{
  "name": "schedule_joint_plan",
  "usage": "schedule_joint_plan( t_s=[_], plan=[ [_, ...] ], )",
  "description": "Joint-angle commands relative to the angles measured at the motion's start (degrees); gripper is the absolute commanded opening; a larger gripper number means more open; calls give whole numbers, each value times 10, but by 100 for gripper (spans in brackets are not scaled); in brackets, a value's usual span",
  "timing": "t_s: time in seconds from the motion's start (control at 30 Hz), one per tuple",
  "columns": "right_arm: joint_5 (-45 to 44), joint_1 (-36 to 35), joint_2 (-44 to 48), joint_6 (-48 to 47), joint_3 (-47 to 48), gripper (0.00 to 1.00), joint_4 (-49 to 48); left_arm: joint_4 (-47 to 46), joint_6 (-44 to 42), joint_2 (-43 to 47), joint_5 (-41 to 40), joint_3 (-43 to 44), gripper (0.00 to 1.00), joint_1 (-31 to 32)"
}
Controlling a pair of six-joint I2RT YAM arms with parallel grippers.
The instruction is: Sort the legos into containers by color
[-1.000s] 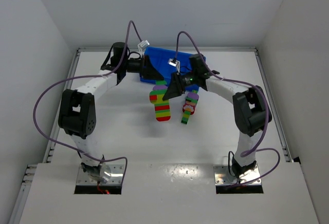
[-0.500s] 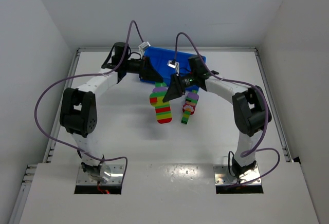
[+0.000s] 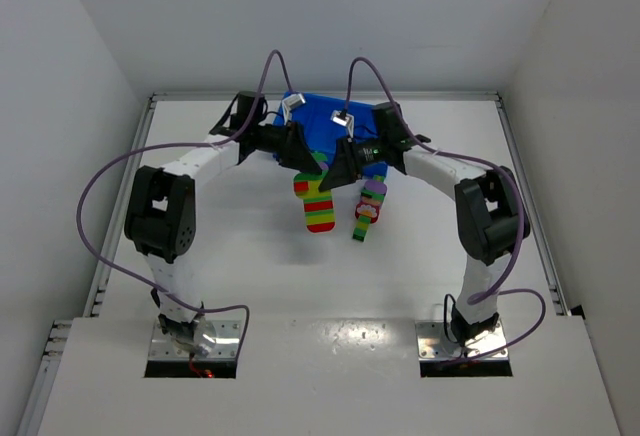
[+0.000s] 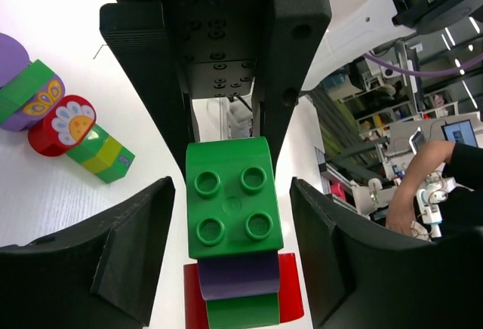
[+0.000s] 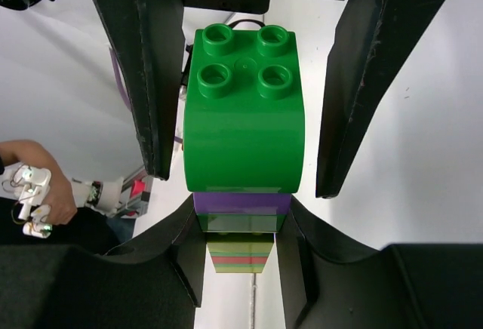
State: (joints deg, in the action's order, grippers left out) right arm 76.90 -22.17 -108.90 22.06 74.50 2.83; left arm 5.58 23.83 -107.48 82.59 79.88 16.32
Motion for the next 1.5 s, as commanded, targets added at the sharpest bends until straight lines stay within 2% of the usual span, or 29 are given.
schedule_joint_plan(
  t_s=[0.0,0.2,0.33,0.43,0.53,0.57,0.67,0.8,1.0,1.13,1.2,1.23,1.3,1.33,1.4,1.47],
  plan=[
    [18,2,17,-11,14,2,-26,-2,-20,1,28,24,68,0],
    [13,2,27,-74,9,2,36,-2,-25,1,11,40,68,0],
    [13,2,27,-81,4,2,48,-2,-20,-5,11,62,69,-5],
    [13,2,27,-81,4,2,48,-2,-14,-12,11,74,64,-5],
    [13,2,27,-81,15,2,53,-2,-14,-19,11,74,45,-5],
    [13,2,27,-81,15,2,53,-2,-14,-24,11,74,35,-5],
    [13,2,27,-81,20,2,53,-2,-14,-24,16,74,18,-10],
    [8,2,27,-108,21,2,74,-2,-14,-29,6,74,5,-22],
    [-21,-3,54,-226,9,1,193,-2,-14,-47,-17,117,0,-36],
    [-34,-3,75,-238,-24,1,205,-43,37,-81,-34,182,0,-41],
    [-41,2,81,-250,-32,1,225,-82,56,-98,-39,187,0,-41],
    [-50,10,88,-272,-32,1,236,-99,79,-103,-58,187,0,-41],
    [-68,18,95,-296,-44,1,263,-104,68,-108,-103,187,0,-35],
    [-74,33,101,-303,-44,1,274,-104,57,-108,-164,187,0,-28],
    [-91,53,106,-317,-44,1,301,-90,35,-126,-234,193,0,-18],
    [-109,88,112,-310,-44,1,307,-60,27,-153,-321,231,3,2]
  ],
)
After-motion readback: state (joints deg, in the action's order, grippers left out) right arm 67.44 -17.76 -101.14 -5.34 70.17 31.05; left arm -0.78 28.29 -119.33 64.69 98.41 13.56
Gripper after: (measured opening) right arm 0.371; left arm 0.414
